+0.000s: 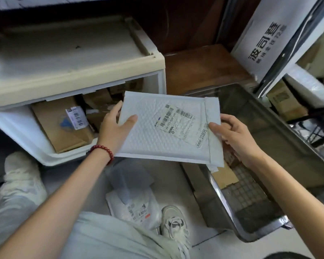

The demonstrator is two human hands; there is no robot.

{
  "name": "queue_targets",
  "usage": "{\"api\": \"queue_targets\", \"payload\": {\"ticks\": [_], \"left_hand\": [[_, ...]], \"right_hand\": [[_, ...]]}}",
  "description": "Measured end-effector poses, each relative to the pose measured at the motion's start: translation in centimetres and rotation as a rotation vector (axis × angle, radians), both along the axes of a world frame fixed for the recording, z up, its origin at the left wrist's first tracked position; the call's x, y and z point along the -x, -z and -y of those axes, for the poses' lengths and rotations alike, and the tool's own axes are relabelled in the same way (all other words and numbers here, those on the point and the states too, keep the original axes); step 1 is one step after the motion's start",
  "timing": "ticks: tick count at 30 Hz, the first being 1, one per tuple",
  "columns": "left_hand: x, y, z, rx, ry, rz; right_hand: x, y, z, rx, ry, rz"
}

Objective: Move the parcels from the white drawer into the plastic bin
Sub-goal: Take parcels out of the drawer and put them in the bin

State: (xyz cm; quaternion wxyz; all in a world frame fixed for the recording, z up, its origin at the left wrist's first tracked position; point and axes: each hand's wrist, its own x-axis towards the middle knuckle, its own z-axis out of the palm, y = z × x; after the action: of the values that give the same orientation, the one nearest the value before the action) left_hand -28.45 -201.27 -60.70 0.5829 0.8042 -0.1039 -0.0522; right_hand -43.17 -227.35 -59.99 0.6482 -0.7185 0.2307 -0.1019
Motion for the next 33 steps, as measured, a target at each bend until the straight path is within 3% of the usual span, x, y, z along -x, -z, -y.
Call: {"api": "queue_targets", "payload": {"ticks": [5, 10, 16, 22, 28, 33], "left_hand": [[0.3, -1.2, 5.9, -0.384, 0.202, 0.188], [2.1, -1.8, 12.9, -0.405, 0.381, 0.266], [5.5, 1.2, 18.8, -0.569, 0.558, 0.406], [8.2, 5.5, 22.6, -0.668, 0.652, 0.667], [8.9, 9.4, 23.4, -0.779, 0.761, 0.783], [8.8, 10.0, 23.6, -0.718, 0.739, 0.957]], "right_hand": [[1.9, 0.8, 2.8, -0.012, 0.207, 0.002], [4.7, 2.0, 7.3, -0.1, 0.462, -0.018], [8.8, 2.3, 14.5, 0.236, 0.656, -0.034], [10.9, 4.2, 19.5, 0.564, 0.437, -0.324], [9.8, 9.9, 19.0, 0.313, 0.052, -0.608], [8.0, 16.2, 15.9, 0.19, -0.04, -0.777]]}}
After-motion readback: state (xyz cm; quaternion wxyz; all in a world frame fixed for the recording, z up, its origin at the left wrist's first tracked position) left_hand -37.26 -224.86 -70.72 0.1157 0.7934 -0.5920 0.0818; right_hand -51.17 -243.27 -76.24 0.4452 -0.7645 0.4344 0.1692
